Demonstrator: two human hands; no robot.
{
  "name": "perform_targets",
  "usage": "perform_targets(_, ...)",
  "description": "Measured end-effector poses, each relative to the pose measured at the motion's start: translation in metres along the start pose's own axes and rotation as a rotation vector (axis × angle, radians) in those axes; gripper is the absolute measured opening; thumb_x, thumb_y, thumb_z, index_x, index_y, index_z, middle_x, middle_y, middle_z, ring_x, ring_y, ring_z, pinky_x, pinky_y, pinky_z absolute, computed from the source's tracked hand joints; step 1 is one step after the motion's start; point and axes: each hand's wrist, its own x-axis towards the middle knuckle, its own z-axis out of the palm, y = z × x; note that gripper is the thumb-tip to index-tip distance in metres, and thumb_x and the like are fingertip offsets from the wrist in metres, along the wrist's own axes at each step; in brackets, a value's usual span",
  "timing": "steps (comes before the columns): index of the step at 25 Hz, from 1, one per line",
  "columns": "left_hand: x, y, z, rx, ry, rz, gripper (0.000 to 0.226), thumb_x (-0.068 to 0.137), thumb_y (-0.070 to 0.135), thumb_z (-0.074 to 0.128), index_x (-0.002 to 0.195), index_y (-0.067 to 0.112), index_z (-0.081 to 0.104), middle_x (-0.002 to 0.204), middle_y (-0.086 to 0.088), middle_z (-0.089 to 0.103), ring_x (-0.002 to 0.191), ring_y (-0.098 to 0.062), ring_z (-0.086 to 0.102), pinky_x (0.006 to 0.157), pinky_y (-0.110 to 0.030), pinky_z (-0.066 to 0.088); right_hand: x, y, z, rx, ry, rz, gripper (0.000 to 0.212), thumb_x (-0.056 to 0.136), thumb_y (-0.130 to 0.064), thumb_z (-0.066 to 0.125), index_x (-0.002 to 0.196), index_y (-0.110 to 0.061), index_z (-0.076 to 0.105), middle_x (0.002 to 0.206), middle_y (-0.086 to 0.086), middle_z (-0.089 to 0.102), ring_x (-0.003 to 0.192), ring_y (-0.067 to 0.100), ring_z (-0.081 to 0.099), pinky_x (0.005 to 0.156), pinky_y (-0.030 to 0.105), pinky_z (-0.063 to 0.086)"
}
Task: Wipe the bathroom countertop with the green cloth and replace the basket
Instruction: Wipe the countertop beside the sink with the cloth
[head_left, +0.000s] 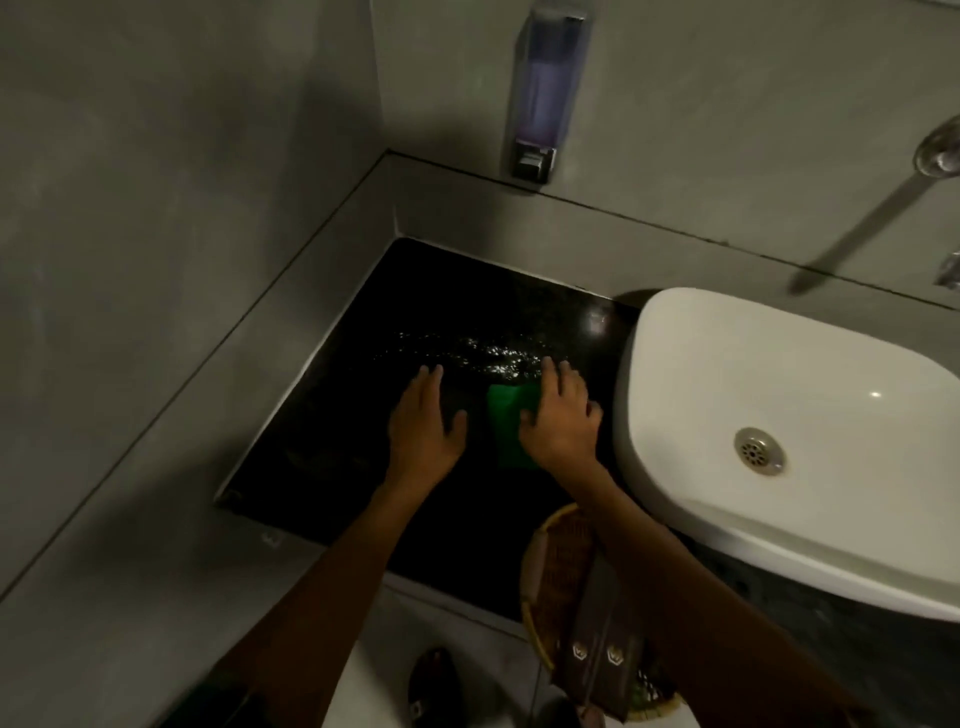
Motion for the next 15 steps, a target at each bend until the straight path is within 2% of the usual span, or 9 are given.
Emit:
perform_targets(2, 0.007, -0.044, -0.015, 0.285, 0.044, 0.079, 0.062, 0.095, 0.044, 0.039, 0.149, 0.019, 0.024, 0.162, -0.010, 0.017, 0.150, -0.027, 0.010, 0.120, -0.053, 0.014, 0.006, -0.004, 0.027, -0.041, -0.104, -0.195, 0.069, 0.093, -0.047, 0.041, 0.151, -0.023, 0.012, 0.163, 0.007, 0.006, 0.149, 0.026, -0.001, 0.116, 0.055, 0.006)
perform_targets(4, 0.005, -0.083, -0.028, 0.435, 0.025, 0.081, 0.067, 0.094, 0.054, 0.023, 0.151, 0.020, 0.022, 0.163, -0.010, 0.012, 0.151, -0.026, 0.004, 0.121, -0.053, 0.008, 0.010, 0.001, 0.052, -0.122, -0.195, -0.257, 0.065, 0.096, -0.051, 0.028, 0.152, -0.025, 0.006, 0.163, 0.003, -0.002, 0.149, 0.022, -0.009, 0.115, 0.054, -0.005)
perform_targets(5, 0.002, -0.097, -0.031, 0.469, 0.012, 0.078, 0.072, 0.091, 0.060, 0.016, 0.151, 0.020, 0.020, 0.163, -0.010, 0.011, 0.151, -0.026, 0.003, 0.121, -0.052, 0.006, 0.013, 0.007, 0.060, -0.139, -0.177, -0.229, 0.063, 0.097, -0.051, 0.024, 0.152, -0.027, 0.003, 0.163, 0.002, -0.005, 0.148, 0.020, -0.010, 0.114, 0.055, -0.008)
perform_targets(7, -0.002, -0.113, -0.030, 0.493, 0.007, 0.079, 0.077, 0.089, 0.066, 0.009, 0.151, 0.022, 0.020, 0.163, -0.009, 0.013, 0.151, -0.025, 0.005, 0.122, -0.050, 0.006, 0.021, 0.020, 0.067, -0.094, -0.051, -0.058, 0.059, 0.099, -0.047, 0.023, 0.152, -0.029, 0.005, 0.163, 0.000, -0.002, 0.149, 0.020, -0.006, 0.114, 0.057, -0.006)
perform_targets(9, -0.002, -0.117, -0.027, 0.493, 0.032, 0.076, 0.075, 0.090, 0.065, 0.011, 0.150, 0.023, 0.023, 0.162, -0.009, 0.018, 0.150, -0.024, 0.009, 0.121, -0.052, 0.010, 0.036, 0.028, 0.065, -0.010, 0.122, 0.173, 0.058, 0.099, -0.043, 0.030, 0.152, -0.024, 0.014, 0.163, 0.005, 0.008, 0.149, 0.023, 0.004, 0.114, 0.061, 0.002)
perform_targets(11, 0.004, -0.117, -0.025, 0.492, 0.053, 0.082, 0.071, 0.092, 0.064, 0.018, 0.150, 0.023, 0.026, 0.161, -0.009, 0.021, 0.150, -0.025, 0.012, 0.121, -0.052, 0.012, 0.065, 0.024, 0.055, 0.084, 0.181, 0.343, 0.060, 0.099, -0.042, 0.030, 0.152, -0.018, 0.014, 0.162, 0.007, 0.011, 0.149, 0.024, 0.006, 0.115, 0.063, 0.005)
perform_targets(13, 0.009, -0.119, -0.025, 0.503, 0.056, 0.086, 0.068, 0.092, 0.062, 0.023, 0.149, 0.023, 0.027, 0.160, -0.009, 0.023, 0.150, -0.025, 0.013, 0.121, -0.052, 0.013, 0.096, 0.004, 0.050, 0.099, 0.145, 0.362, 0.064, 0.099, -0.045, 0.026, 0.152, -0.014, 0.008, 0.163, 0.007, 0.008, 0.149, 0.023, 0.004, 0.116, 0.061, 0.004)
perform_targets(15, 0.011, -0.121, -0.023, 0.518, 0.055, 0.081, 0.067, 0.093, 0.060, 0.026, 0.148, 0.023, 0.029, 0.160, -0.008, 0.024, 0.150, -0.025, 0.013, 0.120, -0.052, 0.013, 0.117, -0.029, 0.054, 0.043, 0.067, 0.254, 0.066, 0.098, -0.046, 0.024, 0.152, -0.012, 0.006, 0.163, 0.006, 0.006, 0.149, 0.022, 0.004, 0.116, 0.059, 0.003)
